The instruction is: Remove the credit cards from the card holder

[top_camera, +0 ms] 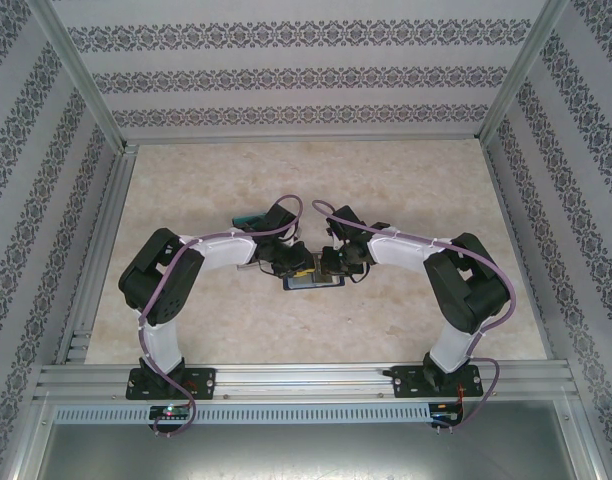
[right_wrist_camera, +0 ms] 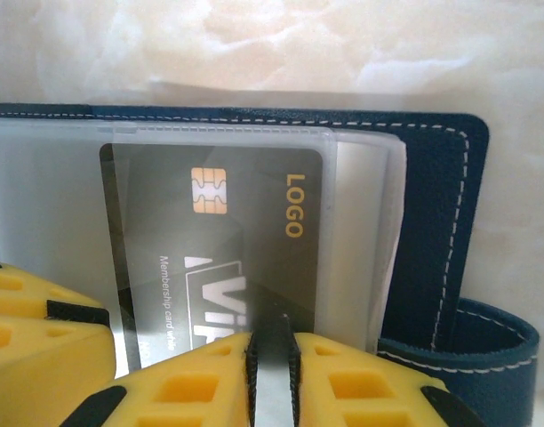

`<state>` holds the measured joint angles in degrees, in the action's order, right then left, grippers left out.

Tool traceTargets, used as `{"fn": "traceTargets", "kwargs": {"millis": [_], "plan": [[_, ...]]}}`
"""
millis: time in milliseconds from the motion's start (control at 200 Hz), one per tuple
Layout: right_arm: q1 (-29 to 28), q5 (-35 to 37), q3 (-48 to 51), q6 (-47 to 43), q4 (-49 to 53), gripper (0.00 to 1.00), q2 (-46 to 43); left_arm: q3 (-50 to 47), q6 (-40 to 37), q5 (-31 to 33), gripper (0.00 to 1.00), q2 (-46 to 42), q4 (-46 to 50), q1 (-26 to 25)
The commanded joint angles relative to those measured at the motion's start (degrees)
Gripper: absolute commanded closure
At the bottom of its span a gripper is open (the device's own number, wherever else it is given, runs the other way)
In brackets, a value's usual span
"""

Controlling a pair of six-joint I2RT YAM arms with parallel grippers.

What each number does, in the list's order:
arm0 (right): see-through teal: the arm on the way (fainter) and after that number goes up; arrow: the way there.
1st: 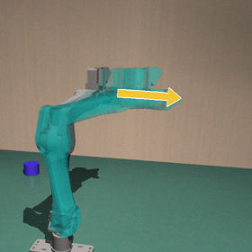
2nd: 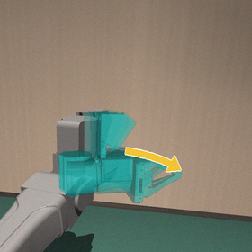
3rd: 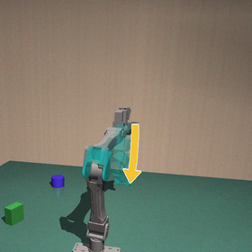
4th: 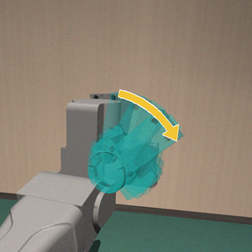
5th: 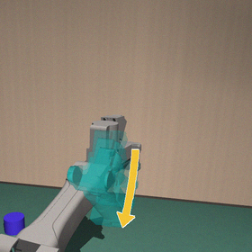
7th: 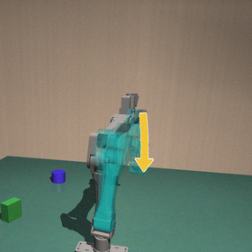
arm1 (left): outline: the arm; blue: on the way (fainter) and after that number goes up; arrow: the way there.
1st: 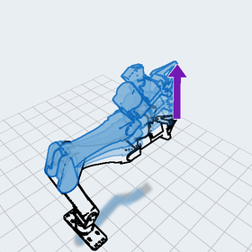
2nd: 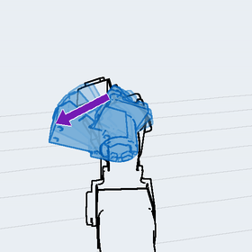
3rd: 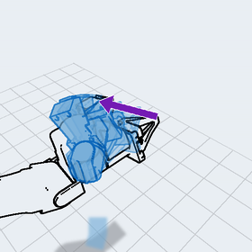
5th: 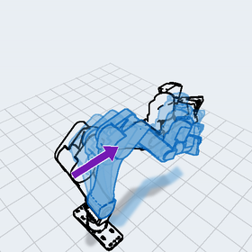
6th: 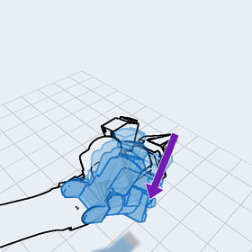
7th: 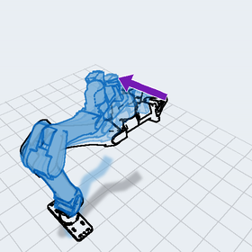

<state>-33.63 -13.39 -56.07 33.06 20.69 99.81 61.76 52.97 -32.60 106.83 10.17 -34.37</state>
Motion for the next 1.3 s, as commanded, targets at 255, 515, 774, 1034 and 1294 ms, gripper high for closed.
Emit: {"fn": "traceTargets", "kwargs": {"millis": [255,515,774,1034,1294], "plan": [[-0.4,-0.8,0.8,0.9,0.1,0.79,1.4,-0.4,0.7,-0.8,0.81,1.8,-0.6,0.7],[-0.4,-0.8,0.7,1.0,0.1,0.79,1.4,0.0,0.6,-1.6,0.81,2.6,-1.1,0.7],[-0.4,-1.0,0.4,1.0,0.1,0.79,1.8,0.4,0.3,-1.9,0.86,3.0,-1.0,0.7],[-0.4,-0.9,0.2,1.0,0.2,0.79,2.1,0.5,-0.1,-1.5,1.0,2.4,-0.8,0.7],[0.8,-1.0,1.4,1.3,-0.4,0.79,2.0,-1.9,-0.4,-1.1,1.0,-1.2,-1.3,2.1]]}}
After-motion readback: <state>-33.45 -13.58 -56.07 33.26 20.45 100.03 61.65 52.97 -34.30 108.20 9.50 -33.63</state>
